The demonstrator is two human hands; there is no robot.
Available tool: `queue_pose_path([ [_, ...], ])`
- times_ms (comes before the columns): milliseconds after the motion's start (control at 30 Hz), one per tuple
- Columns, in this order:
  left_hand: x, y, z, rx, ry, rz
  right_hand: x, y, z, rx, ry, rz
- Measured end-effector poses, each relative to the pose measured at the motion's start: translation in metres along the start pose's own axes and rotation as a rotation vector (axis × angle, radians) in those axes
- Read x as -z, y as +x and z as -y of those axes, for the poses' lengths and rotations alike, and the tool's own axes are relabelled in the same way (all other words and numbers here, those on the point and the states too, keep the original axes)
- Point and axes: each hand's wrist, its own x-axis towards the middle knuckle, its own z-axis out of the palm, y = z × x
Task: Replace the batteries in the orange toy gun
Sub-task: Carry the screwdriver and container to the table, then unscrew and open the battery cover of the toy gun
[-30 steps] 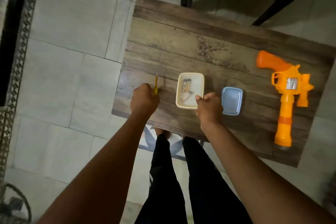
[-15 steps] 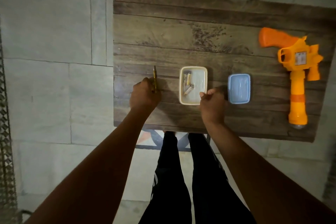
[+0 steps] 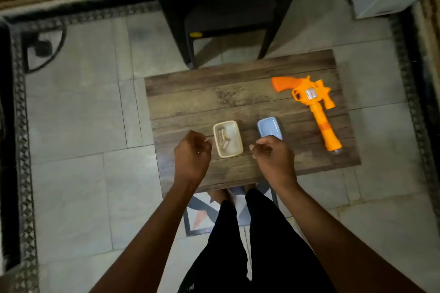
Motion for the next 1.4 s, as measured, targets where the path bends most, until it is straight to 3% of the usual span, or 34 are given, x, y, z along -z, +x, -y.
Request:
queue_pose_path([
  [233, 0.025, -0.101, -0.121, -0.239, -0.250, 0.056, 0.125, -0.083, 0.052, 0.193, 0.376, -0.079],
  [467, -0.014, -0.203, -0.200, -0.406, -0.322, 0.206, 0.241, -0.147, 0.020, 0.239, 0.612, -0.257],
  [600, -0.074, -0.269, -0.248, -0.518, -0.328, 0.290, 0.329, -0.177, -0.031, 0.250, 0.666, -0.427],
  [867, -0.203, -0.375, -0.328, -0.615, -0.418, 0.373, 0.487, -0.202, -0.114, 0.287, 0.694, -0.553],
  [1133, -0.283, -0.398, -0.391, -0.704, -0.335, 0.408, 0.565, -0.162, -0.155, 0.261, 0.742, -0.627],
  [1400, -0.349, -0.324, -0.481, -0.647, -0.395, 0.350, 0.632, -0.031, -0.133, 0.264, 0.646, -0.570],
])
